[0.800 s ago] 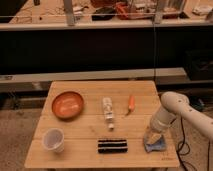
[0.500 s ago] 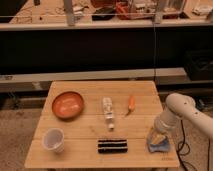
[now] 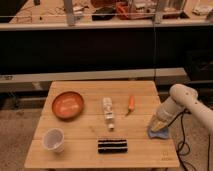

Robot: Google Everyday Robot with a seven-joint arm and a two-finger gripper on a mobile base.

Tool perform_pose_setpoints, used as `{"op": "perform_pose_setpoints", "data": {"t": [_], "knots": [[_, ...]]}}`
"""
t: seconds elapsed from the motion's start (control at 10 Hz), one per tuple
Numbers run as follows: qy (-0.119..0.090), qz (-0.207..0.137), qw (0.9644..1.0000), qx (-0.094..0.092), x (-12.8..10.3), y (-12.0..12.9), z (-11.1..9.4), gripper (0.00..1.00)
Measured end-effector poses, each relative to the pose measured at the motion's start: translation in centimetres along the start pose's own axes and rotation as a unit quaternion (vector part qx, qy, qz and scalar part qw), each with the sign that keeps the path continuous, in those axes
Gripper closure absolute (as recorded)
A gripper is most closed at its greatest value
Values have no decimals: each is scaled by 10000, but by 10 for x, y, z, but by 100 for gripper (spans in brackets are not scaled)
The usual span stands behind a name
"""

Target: Wipe the white sponge on the table

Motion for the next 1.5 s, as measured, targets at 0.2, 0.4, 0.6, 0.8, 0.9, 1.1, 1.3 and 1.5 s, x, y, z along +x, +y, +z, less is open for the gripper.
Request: {"op": "perform_pose_setpoints", "data": {"t": [0.2, 0.4, 0.6, 0.8, 0.9, 1.1, 1.3, 1.5], "knots": [[-60, -99, 9999, 32, -14, -16, 3, 100], [-79, -311, 9995, -67, -46, -23, 19, 100], [-79, -473, 9987, -155, -69, -28, 33, 100], [-118, -828, 9960, -324, -103, -25, 46, 100], [-149, -946, 9947, -380, -111, -20, 48, 100], [-168, -1118, 9919, -586, -112, 11, 47, 100], [-157, -1133, 9914, -639, -103, 32, 42, 100], [-169, -1029, 9926, -627, -82, 49, 35, 100]]}}
